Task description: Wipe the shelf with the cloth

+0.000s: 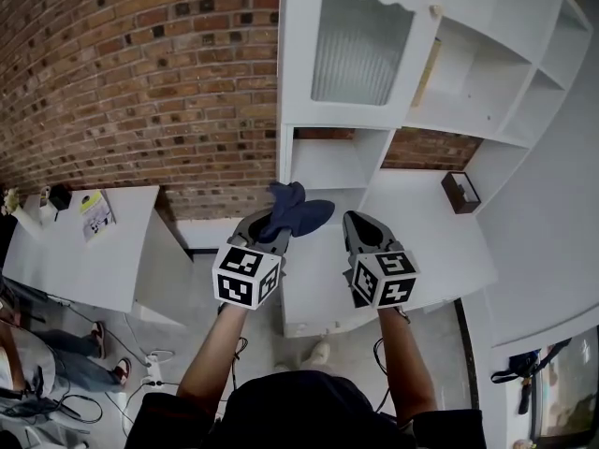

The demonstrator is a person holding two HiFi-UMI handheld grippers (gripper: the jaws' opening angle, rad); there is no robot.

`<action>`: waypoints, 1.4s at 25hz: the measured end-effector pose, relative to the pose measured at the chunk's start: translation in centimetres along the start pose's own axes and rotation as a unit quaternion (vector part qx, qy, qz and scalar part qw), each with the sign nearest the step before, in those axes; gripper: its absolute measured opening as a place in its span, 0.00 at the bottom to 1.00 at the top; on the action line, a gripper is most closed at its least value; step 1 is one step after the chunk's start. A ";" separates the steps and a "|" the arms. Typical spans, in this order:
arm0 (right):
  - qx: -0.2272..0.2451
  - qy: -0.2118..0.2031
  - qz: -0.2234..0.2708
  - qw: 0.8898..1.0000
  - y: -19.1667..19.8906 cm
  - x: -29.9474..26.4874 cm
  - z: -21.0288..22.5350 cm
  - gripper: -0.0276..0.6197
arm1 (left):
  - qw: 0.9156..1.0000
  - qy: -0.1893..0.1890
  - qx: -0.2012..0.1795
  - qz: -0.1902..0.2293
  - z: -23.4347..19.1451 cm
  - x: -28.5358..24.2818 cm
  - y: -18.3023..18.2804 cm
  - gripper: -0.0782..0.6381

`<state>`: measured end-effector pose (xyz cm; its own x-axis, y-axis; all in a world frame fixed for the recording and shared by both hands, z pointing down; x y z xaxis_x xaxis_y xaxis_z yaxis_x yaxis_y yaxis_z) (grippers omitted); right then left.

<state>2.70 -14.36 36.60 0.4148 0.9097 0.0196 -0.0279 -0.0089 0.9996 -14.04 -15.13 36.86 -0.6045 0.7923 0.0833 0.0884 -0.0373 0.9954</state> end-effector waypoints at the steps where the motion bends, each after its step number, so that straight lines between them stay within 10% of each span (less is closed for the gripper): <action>1: -0.001 0.000 0.002 1.000 0.0 0.1 -0.3 0.07 | 1.000 0.000 -0.005 0.000 0.0 0.3 0.0 0.21; 35: 0.009 -0.006 0.033 0.999 -2.6 4.5 0.6 0.07 | 0.999 0.014 -0.026 0.032 5.6 -0.2 -1.1 0.21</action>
<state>5.23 -10.51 34.07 0.4233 0.9019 0.0857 -0.0399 -0.0759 0.9963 -9.60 -11.84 35.45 -0.6214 0.7695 0.1476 0.0867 -0.1197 0.9890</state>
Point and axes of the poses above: the fingertips, and each gripper's own axes: x backward along the fingers, z to its right, y out of its underside, the point moved 5 cm from there along x, backward along the fingers, and after that the axes turned 10 degrees about z, right-handed, at the moved point
